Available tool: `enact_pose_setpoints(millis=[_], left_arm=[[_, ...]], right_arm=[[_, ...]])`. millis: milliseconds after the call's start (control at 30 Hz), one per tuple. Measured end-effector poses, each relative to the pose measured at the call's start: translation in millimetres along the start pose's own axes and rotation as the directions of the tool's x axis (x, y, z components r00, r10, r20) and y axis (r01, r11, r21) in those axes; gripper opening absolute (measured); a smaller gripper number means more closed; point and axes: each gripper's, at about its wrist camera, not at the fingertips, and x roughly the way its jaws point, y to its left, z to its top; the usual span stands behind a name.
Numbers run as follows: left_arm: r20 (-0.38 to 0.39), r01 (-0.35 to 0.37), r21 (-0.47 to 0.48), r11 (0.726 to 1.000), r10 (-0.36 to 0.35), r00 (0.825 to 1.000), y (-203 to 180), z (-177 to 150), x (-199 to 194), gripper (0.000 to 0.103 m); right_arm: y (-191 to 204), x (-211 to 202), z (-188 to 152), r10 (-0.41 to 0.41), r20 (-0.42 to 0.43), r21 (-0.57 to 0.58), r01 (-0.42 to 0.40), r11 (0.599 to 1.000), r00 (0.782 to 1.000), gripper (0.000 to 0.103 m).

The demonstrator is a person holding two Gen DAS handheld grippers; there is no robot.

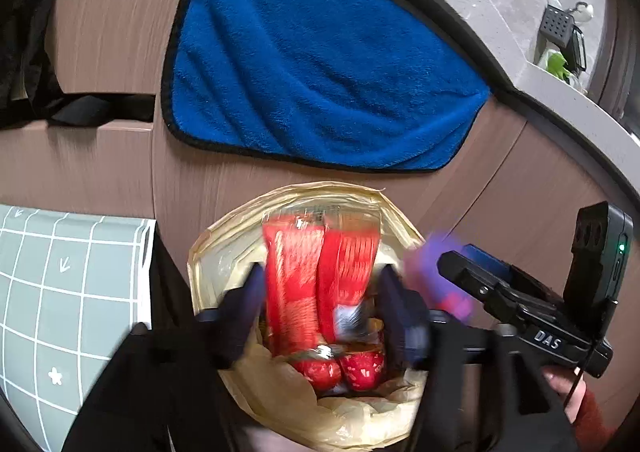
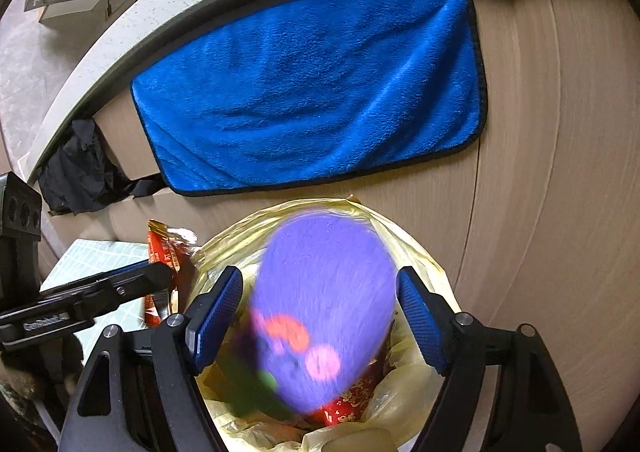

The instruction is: Collect trash

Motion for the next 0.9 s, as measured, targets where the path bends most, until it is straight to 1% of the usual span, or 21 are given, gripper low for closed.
enact_pose_setpoints(millis=[67, 100, 167, 333, 433, 567, 633, 733, 800, 867, 900], left_arm=[[0.008, -0.010, -0.006, 1.000, 0.010, 1.000, 1, 0, -2, 0.068], [0.009, -0.012, -0.008, 1.000, 0.012, 1.000, 1, 0, -3, 0.069], [0.009, -0.024, -0.009, 1.000, 0.024, 1.000, 2, 0, -6, 0.072], [0.018, -0.061, -0.008, 0.998, 0.061, 0.998, 2, -4, -17, 0.072], [0.031, -0.106, -0.014, 0.994, 0.107, 0.994, 3, -8, -32, 0.072], [0.056, -0.204, 0.031, 0.978, 0.203, 0.978, -2, -21, -64, 0.072], [0.078, -0.254, 0.063, 0.965, 0.249, 0.965, -6, -34, -87, 0.072], [0.101, -0.303, 0.088, 0.949, 0.295, 0.950, -11, -52, -119, 0.072], [0.117, -0.349, 0.105, 0.931, 0.337, 0.934, -16, -70, -146, 0.072], [0.133, -0.384, 0.115, 0.916, 0.369, 0.920, -21, -86, -170, 0.072], [0.140, -0.392, 0.117, 0.912, 0.376, 0.916, -24, -94, -181, 0.072]], right_arm=[[-1, 0, 0, 0.018, 0.002, 0.016, -0.018, 1.000, 1.000, 0.084], [-1, 0, 0, 0.021, 0.004, 0.023, -0.021, 1.000, 1.000, 0.090], [1, -3, 0, 0.016, 0.012, 0.024, -0.016, 1.000, 1.000, 0.093], [7, -11, 0, -0.009, 0.016, 0.008, 0.009, 1.000, 1.000, 0.093], [12, -23, -2, -0.025, 0.022, 0.003, 0.025, 1.000, 0.999, 0.093], [19, -47, -9, -0.019, 0.028, 0.029, 0.018, 0.999, 0.999, 0.093], [25, -62, -15, -0.004, 0.036, 0.038, 0.002, 0.999, 0.999, 0.093], [41, -86, -30, 0.042, 0.029, 0.038, -0.044, 0.998, 0.999, 0.093], [55, -105, -43, 0.077, 0.014, 0.029, -0.077, 0.997, 0.997, 0.093], [68, -119, -55, 0.094, -0.011, 0.011, -0.094, 0.996, 0.996, 0.093], [76, -128, -63, 0.103, -0.016, -0.003, -0.103, 0.995, 0.995, 0.093]])
